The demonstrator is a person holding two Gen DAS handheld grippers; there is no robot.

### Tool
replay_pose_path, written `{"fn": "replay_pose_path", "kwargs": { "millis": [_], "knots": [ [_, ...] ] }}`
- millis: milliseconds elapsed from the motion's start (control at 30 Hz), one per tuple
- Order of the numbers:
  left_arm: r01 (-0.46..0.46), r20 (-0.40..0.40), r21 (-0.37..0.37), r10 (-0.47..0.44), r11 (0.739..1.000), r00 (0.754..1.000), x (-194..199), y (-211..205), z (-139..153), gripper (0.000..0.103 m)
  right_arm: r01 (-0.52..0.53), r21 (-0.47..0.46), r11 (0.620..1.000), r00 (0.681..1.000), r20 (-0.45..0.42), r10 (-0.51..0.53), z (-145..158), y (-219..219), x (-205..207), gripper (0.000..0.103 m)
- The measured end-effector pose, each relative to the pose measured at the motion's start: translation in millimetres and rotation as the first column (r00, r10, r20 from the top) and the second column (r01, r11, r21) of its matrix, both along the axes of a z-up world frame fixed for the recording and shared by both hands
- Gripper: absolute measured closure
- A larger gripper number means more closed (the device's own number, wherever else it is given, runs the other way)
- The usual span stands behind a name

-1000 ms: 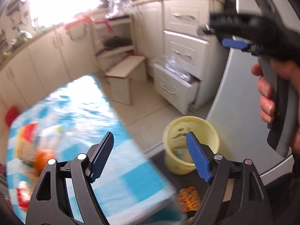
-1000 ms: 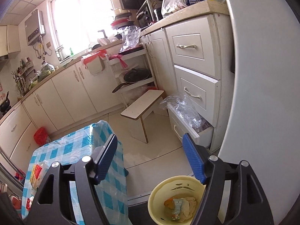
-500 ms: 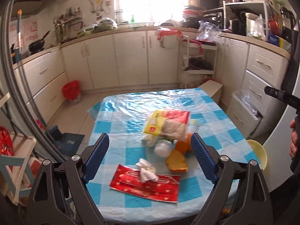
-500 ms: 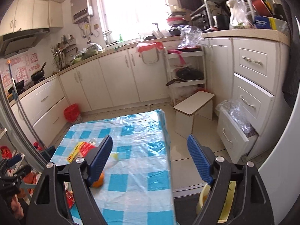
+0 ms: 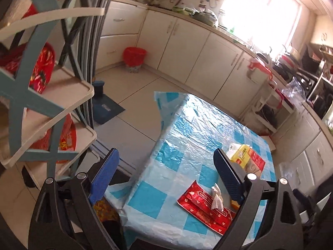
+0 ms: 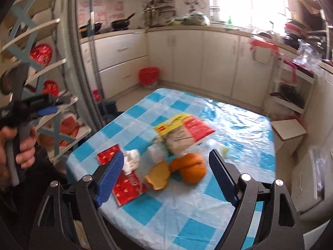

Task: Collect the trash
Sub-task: 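Move both tools back over the table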

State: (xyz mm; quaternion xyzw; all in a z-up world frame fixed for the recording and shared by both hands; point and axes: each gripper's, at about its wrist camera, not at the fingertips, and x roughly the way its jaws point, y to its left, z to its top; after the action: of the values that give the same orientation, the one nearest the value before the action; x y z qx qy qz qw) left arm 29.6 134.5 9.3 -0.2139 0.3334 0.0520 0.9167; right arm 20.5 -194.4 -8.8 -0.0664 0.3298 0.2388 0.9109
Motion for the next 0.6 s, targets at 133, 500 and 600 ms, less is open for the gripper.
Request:
{"fn": "replay_pose_path", "kwargs": {
  "millis": [133,500,600],
  "knots": [
    [-0.004,0.001,-0.032,0.004,0.999,1.000,-0.7,6.7,-4.9,0.015,-0.113,-0.045,0.993,0.991,-0.073,0.110,-23.1,38.5,3.9,0.023],
    [0.055,-0.019,-0.049,-0.056,0.997,0.998,3.9,8.6,-12.0,0.014,-0.294,0.064,0.954,0.902,-0.310,0.299,-67.0,108.8,31.1,0.023],
    [0.054,-0.023,-0.067,-0.056,0.996,0.998,4.4,11.6,-14.0,0.014,-0.282,0.130,0.950,0.878,-0.364,0.311,-75.9,115.6,43.9,0.023]
  ]
}}
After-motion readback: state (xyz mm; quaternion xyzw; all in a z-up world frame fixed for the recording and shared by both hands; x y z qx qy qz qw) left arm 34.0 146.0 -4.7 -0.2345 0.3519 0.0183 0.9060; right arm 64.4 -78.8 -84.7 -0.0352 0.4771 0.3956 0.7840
